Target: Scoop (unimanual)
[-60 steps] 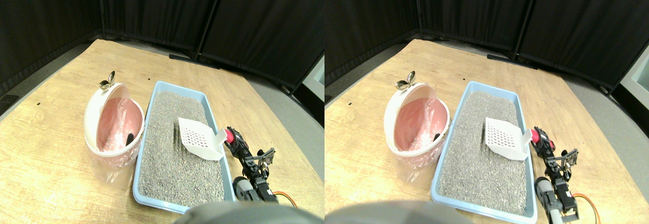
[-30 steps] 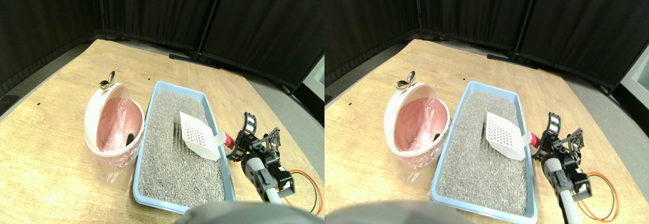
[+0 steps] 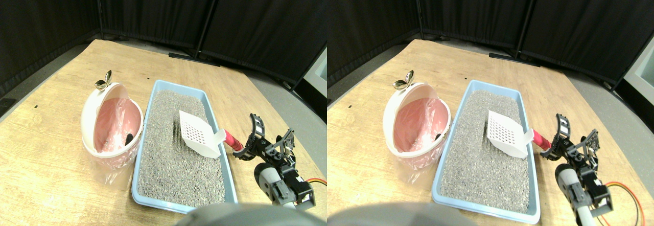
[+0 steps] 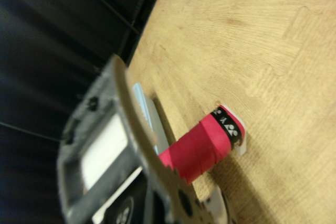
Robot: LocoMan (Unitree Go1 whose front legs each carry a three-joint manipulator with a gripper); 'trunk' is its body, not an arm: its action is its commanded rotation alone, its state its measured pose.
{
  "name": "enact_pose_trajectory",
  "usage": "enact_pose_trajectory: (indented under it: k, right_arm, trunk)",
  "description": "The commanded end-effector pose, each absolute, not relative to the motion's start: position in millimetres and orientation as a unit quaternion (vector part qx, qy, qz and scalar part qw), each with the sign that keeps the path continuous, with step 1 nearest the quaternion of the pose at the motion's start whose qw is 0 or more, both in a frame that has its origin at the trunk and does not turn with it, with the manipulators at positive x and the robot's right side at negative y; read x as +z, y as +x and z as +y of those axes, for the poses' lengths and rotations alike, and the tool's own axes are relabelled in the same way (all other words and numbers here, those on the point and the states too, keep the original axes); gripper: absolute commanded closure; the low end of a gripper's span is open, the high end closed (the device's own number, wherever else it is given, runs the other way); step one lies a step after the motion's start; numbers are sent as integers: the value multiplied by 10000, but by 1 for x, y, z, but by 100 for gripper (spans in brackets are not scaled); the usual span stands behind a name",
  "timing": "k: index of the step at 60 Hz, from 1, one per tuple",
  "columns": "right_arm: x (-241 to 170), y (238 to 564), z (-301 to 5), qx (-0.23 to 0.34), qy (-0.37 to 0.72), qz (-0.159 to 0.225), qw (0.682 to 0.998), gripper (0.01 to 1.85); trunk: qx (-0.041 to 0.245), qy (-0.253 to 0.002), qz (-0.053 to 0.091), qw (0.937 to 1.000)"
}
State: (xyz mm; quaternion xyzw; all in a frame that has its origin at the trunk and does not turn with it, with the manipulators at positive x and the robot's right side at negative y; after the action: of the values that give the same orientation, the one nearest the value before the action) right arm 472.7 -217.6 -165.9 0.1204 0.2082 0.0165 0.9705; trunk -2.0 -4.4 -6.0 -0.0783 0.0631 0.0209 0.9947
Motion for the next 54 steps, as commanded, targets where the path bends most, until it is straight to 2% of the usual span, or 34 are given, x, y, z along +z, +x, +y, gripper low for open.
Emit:
enact_pose_trajectory:
  k: [1,2,3,12,17,24,29,54]
  right_arm:
    - [-154,472,-215,490,1217,1583,9786,171]
    - [-154,472,-215,490,1217,1583,9786,171]
    - [-154,471,-215,480,1211,1552,9793,180]
    - [-149,462,-216,569,1021,1418,9830,180]
    - [-143,455,-217,556,911,1484,9832,180]
    - [-139,445,-221,846,703,1477,9829,180]
    - [-134,437,-221,691,598,1517,9842,180]
    - [-122,406,-218,822,474,1704,9808,180]
  trunk:
    - [189,-879,670,9937]
    - [189,-879,670,9937]
    - [189,-879,670,9937]
    - [170,-871,669,9938]
    - [149,-866,684,9938]
    - [135,-854,680,9939]
    - [115,-851,682,9940]
    - [90,-842,683,9941]
